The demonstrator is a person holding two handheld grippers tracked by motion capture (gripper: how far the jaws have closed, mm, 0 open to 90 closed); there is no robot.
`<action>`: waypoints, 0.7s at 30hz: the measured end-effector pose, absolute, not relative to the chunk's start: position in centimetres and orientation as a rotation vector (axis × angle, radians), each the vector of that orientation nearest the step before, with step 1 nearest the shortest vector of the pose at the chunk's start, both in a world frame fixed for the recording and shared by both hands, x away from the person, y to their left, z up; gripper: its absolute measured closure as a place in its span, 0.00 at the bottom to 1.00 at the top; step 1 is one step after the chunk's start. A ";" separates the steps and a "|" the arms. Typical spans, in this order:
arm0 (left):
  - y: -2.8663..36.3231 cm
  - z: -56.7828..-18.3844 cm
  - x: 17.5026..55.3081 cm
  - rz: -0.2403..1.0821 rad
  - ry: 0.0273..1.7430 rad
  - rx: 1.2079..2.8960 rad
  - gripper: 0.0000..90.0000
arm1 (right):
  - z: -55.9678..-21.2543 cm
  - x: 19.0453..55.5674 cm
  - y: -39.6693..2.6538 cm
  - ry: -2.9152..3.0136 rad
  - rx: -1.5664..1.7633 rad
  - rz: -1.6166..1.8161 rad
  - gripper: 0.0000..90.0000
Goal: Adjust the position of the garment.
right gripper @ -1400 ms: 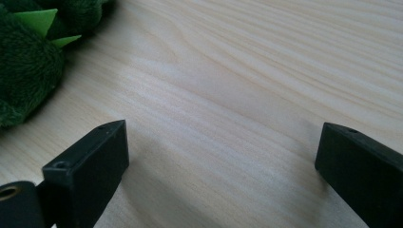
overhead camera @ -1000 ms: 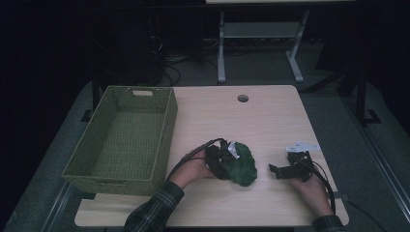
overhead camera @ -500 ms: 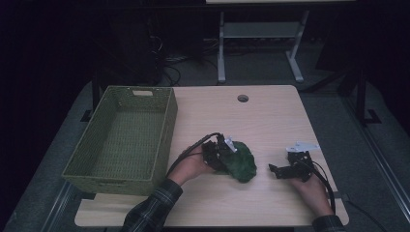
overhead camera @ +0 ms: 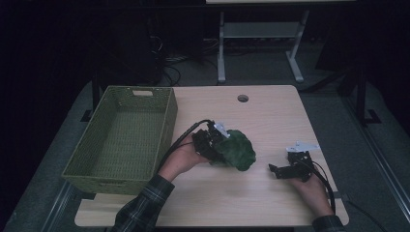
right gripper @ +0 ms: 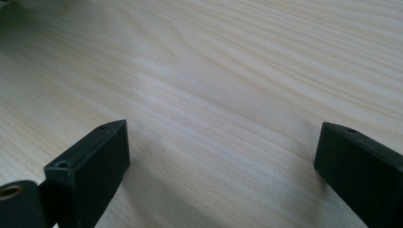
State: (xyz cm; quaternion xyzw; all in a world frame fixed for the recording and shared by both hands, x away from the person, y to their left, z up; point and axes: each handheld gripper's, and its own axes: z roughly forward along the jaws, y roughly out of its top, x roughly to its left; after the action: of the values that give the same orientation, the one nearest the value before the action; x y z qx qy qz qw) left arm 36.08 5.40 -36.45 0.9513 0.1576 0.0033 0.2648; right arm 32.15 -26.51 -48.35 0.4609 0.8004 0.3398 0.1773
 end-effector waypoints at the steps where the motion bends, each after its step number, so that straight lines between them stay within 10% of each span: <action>1: 5.7 -36.0 36.1 0.008 0.434 2.563 0.77 | -48.3 32.1 -26.5 2.265 1.306 0.962 0.05; 21: 12.3 -29.5 36.3 0.122 0.554 2.511 0.77 | -48.4 32.2 -26.5 2.265 1.303 0.961 0.05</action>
State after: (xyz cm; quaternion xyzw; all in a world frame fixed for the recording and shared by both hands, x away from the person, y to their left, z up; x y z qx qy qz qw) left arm 36.31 12.32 -29.47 0.9364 0.2067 0.0456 0.2799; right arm 32.15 -26.51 -48.35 0.4607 0.8004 0.3398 0.1778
